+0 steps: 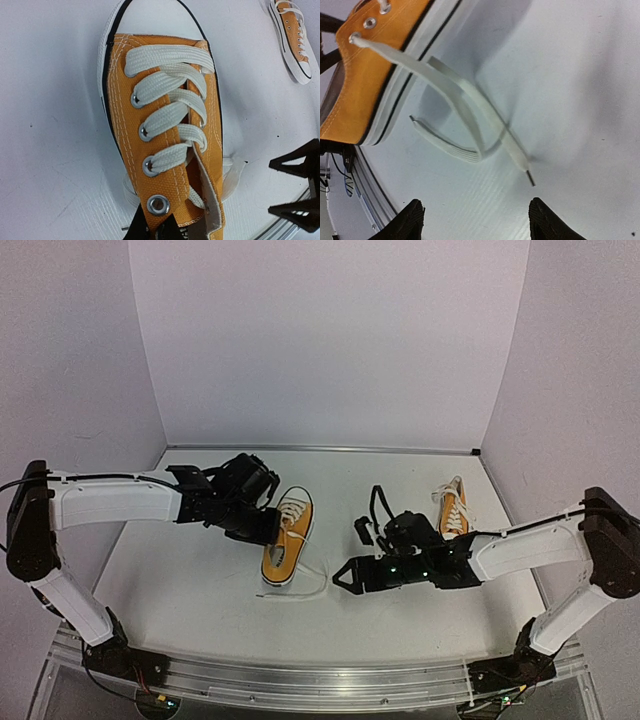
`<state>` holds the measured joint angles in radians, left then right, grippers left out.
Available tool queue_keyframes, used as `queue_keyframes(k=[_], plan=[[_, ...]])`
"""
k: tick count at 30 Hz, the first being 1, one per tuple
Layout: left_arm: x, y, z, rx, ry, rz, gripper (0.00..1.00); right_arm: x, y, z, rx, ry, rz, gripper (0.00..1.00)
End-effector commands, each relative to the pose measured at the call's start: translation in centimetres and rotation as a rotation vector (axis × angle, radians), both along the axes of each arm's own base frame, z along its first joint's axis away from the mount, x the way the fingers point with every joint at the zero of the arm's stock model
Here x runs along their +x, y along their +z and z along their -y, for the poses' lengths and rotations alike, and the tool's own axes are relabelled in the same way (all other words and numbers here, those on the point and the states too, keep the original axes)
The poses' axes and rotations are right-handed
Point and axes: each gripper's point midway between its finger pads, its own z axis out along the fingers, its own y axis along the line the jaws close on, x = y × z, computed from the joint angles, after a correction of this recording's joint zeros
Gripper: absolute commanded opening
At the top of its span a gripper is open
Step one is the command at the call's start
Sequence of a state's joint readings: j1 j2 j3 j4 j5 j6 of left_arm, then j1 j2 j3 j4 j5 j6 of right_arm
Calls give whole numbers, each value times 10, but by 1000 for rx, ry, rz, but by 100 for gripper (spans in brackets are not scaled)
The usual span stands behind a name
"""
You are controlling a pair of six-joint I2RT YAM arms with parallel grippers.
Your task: Tie the shoes
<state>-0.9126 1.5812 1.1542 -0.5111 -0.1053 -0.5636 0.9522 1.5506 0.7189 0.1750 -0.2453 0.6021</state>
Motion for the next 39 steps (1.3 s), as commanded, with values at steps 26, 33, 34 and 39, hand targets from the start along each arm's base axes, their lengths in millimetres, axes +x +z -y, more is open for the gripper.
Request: queue_keyframes(k=[26,33,34,39], plan=[[42,82,-35,-131,194,167,0,38,-31,-121,64,-116,9,0],[29,143,-107,14,315,325,0,10,42,-195,232,75,51,0],[27,145,-111,26,317,325,0,10,52,-192,244,70,62,0],[23,120,-81,-51,220,251,0,17,65,-142,159,-25,114,0]])
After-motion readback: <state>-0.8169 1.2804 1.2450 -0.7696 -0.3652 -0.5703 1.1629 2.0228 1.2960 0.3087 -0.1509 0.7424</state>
